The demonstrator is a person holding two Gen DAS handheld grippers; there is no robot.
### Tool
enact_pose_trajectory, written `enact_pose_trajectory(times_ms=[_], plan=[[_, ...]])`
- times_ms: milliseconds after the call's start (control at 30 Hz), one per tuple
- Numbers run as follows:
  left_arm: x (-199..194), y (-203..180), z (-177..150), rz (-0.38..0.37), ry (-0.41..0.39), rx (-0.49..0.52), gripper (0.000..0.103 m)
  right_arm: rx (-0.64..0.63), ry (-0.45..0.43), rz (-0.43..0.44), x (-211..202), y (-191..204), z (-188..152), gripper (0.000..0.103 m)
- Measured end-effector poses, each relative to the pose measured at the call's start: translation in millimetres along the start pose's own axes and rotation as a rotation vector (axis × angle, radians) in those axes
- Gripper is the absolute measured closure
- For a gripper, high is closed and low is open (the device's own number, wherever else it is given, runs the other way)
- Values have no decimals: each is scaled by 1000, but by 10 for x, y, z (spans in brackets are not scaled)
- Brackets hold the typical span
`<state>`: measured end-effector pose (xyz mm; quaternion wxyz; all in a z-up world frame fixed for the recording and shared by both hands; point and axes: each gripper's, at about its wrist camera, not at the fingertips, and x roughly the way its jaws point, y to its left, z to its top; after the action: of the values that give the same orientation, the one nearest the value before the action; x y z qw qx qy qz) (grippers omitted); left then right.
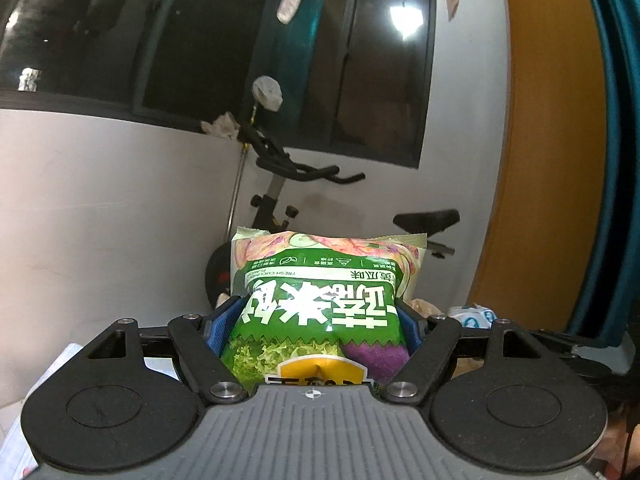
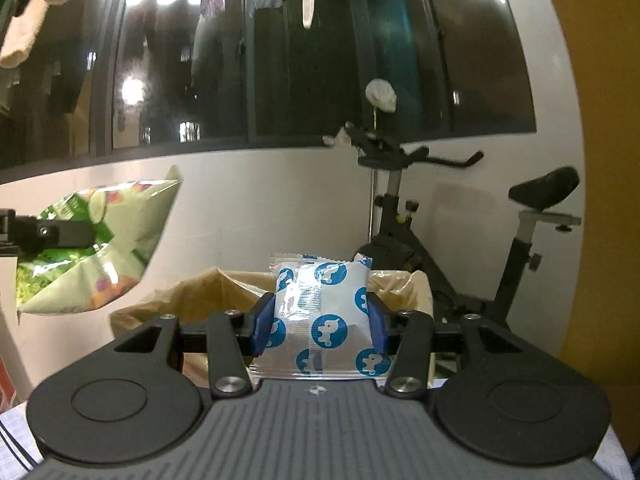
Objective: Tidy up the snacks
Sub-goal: 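Lift both held packets over the box and open both tools to drop them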
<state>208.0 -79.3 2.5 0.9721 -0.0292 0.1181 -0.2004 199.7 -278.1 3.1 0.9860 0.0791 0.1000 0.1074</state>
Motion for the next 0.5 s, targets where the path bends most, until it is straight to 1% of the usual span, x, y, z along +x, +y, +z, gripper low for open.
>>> enact_pose_trajectory(times_ms=[133,200,233,333,367,500], plan=[[357,-50,16,16,37,52,24,19,50,-6,267,-56,20,53],[553,-79,45,25,77,63,24,28,87,-2,385,-84,3,53],[590,-44,54,29,87,66,24,32,102,-4,433,-96,-8,53],[767,-61,50,41,124,116,23,39,138,-12,529,-116,-37,54],[843,-83,34,45,149,135,23,40,147,-15,548,-117,-46,54],[1033,0,-37,40,243,142,22,33,174,-31,585,-108,-83,52]])
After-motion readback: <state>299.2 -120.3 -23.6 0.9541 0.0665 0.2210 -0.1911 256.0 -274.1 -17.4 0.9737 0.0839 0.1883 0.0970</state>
